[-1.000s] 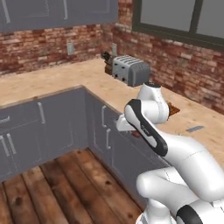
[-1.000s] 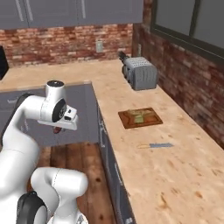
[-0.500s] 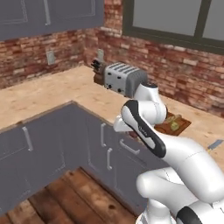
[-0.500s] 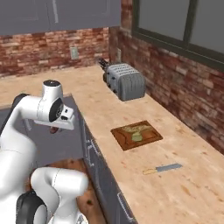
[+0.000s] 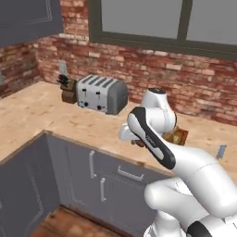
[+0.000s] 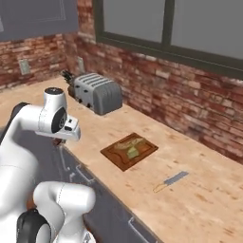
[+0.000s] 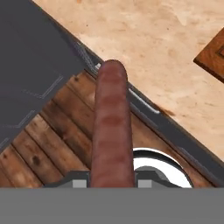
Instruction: Retrieve the sausage and cheese from the fridge and place them on the cutting board on the counter.
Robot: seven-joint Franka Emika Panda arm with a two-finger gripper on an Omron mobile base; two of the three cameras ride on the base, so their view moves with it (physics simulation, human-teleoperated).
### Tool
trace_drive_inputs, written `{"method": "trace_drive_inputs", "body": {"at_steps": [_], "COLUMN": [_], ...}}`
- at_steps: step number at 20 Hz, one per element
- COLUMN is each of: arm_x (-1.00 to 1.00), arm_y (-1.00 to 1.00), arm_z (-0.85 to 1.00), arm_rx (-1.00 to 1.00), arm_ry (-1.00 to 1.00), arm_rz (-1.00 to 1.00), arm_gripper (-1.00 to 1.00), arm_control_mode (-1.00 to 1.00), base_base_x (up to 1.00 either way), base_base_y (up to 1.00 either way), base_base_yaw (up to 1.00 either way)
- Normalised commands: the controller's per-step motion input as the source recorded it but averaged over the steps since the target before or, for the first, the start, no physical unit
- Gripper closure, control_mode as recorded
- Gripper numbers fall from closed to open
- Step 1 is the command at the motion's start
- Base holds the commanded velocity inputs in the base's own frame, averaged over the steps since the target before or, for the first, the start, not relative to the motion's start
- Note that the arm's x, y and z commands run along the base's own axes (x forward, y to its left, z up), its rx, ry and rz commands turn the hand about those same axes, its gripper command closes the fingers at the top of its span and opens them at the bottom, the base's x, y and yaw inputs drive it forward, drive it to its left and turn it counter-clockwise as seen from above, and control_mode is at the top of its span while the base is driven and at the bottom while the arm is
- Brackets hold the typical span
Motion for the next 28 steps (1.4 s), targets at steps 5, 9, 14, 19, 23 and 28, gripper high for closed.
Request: {"method": "trace_drive_inputs", "body": {"at_steps": [5,9,14,19,23,28], "arm_x": [0.00,0.00,0.00,0.00,0.00,0.00], "arm_y": [0.00,0.00,0.00,0.00,0.00,0.00], "arm_z": [0.00,0.00,0.00,0.00,0.00,0.00], "arm_rx": [0.00,0.00,0.00,0.00,0.00,0.00], "arm_ry": [0.00,0.00,0.00,0.00,0.00,0.00], "arm_rz": [0.00,0.00,0.00,0.00,0.00,0.00], "arm_gripper": [1.00,1.00,1.00,1.00,1.00,1.00], "arm_control_mode": [1.00,1.00,1.00,1.00,1.00,1.00], "base_base_x": [0.50,0.43,0.43,0.44,0.36,0.26], "base_base_y": [0.32,0.30,0.29,0.37,0.42,0.41], "base_base_yaw": [-0.62,-0.67,-0.64,-0.46,-0.19,-0.09]}}
